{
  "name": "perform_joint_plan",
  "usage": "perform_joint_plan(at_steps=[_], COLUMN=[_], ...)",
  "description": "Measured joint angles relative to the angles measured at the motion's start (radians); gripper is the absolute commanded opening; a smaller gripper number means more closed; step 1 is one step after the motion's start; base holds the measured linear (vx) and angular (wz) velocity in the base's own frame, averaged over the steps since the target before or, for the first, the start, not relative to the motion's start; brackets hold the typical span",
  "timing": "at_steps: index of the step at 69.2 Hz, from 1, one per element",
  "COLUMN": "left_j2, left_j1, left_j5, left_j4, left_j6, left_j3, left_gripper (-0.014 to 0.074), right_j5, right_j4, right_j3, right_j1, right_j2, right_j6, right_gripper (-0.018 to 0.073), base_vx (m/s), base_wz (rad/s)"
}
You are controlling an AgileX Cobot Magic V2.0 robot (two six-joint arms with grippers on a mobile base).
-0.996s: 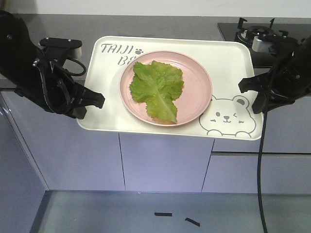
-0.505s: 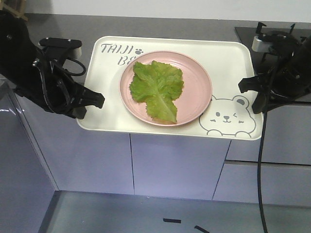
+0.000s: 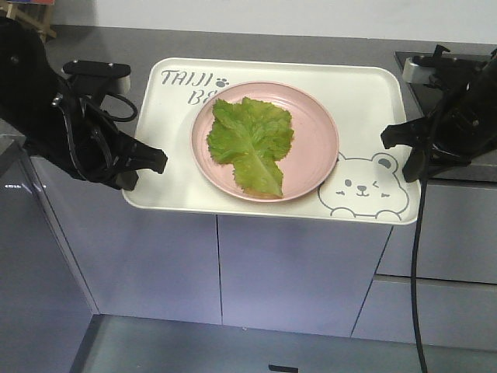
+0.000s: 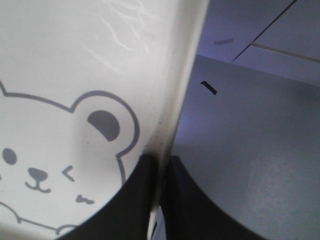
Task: Transfer vegetables to tray and serve
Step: 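Drive the base toward another counter carrying the tray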
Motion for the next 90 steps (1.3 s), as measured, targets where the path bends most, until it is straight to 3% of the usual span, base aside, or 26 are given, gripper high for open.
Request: perform_joint_plan(at_steps=[90], left_j2=[0.0], left_j1=[0.0], left_j5=[0.0], left_j4=[0.0], left_j6=[0.0], left_j3=[0.0], left_gripper=[-0.0007], right_j5=[0.0], right_j4=[0.0], right_j3=[0.0], right_j1=[0.0], right_j2=[0.0], right_j6=[0.0], right_gripper=[-0.0006], base_vx=[0.11], base_wz=[-0.05])
